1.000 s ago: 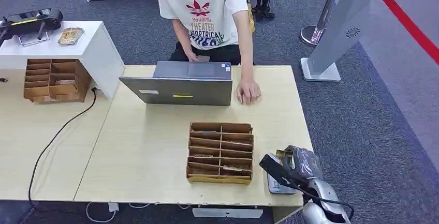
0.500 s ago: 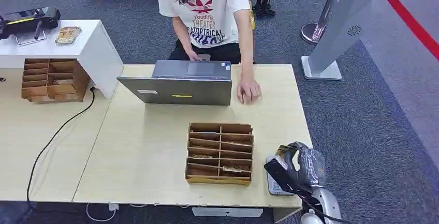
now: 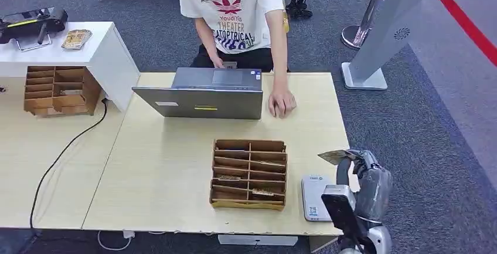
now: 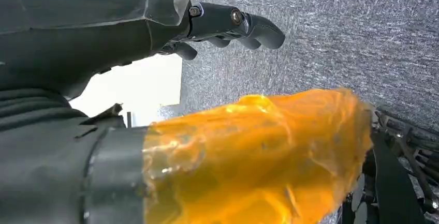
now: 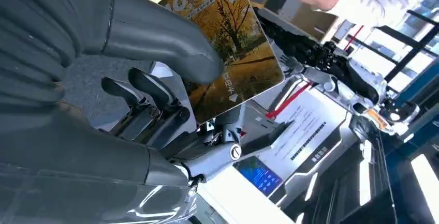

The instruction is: Pass the card to the sensor for recognition and then transmit it.

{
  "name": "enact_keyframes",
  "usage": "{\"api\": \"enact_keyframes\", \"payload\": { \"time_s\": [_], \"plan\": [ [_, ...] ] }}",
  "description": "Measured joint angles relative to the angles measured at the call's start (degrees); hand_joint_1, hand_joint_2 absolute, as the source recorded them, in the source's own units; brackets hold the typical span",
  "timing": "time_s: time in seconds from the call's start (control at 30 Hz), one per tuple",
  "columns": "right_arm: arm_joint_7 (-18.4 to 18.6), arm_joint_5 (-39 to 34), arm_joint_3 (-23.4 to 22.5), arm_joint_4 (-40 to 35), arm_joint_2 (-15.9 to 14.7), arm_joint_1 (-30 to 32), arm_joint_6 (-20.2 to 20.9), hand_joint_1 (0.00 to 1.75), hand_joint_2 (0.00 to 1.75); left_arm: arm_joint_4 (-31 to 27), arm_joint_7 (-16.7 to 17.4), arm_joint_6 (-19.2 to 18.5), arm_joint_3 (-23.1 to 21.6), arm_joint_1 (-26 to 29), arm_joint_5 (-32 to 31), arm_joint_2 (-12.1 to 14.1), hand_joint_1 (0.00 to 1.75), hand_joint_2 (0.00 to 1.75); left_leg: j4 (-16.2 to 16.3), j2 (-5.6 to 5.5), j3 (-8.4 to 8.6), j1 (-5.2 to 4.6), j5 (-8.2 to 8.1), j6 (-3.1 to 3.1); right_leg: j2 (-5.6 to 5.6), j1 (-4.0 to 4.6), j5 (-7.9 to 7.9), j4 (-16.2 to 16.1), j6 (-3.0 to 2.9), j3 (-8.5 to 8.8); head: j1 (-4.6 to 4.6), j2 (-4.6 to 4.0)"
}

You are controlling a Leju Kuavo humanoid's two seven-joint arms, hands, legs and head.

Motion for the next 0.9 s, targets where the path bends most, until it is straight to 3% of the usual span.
{"api": "enact_keyframes", "payload": {
  "time_s": [0.17,0.53,0.73,0.9],
  "plan": [
    [-0.11,-0.13,-0.11,-1.29,0.48,0.35,-0.02,1.75,1.75,0.00,-0.02,0.00,0.02,0.00,0.00,-0.07,0.00,0.00,0.00,0.00,0.00,0.00,0.00,0.00,0.00,0.00,0.00,0.00,0.00,0.00,-0.02,0.00],
    [-6.23,-1.53,0.63,-4.04,1.92,-0.01,-1.11,1.75,1.75,0.00,-0.50,0.04,-0.04,-0.01,-1.07,-0.17,0.00,0.00,-0.02,0.00,-0.05,0.01,0.00,0.00,0.01,0.00,0.00,0.02,0.00,-0.02,-0.02,0.00],
    [-7.26,-0.26,5.56,-3.30,2.21,-6.06,-0.85,1.75,1.75,0.00,-0.55,-0.18,-0.77,-0.09,-2.75,-0.15,0.00,0.00,-0.01,0.02,-0.02,0.01,0.02,-0.01,0.02,0.00,0.02,0.04,-0.03,-0.02,-0.02,0.00],
    [-5.02,3.78,10.43,0.29,3.02,-14.35,-0.15,1.75,1.75,0.00,-0.55,-0.35,-2.32,-0.19,-4.88,-0.17,0.00,0.00,-0.01,0.02,-0.01,0.01,0.07,-0.04,0.04,0.00,0.04,0.07,-0.04,-0.02,-0.02,0.00]
  ]
}}
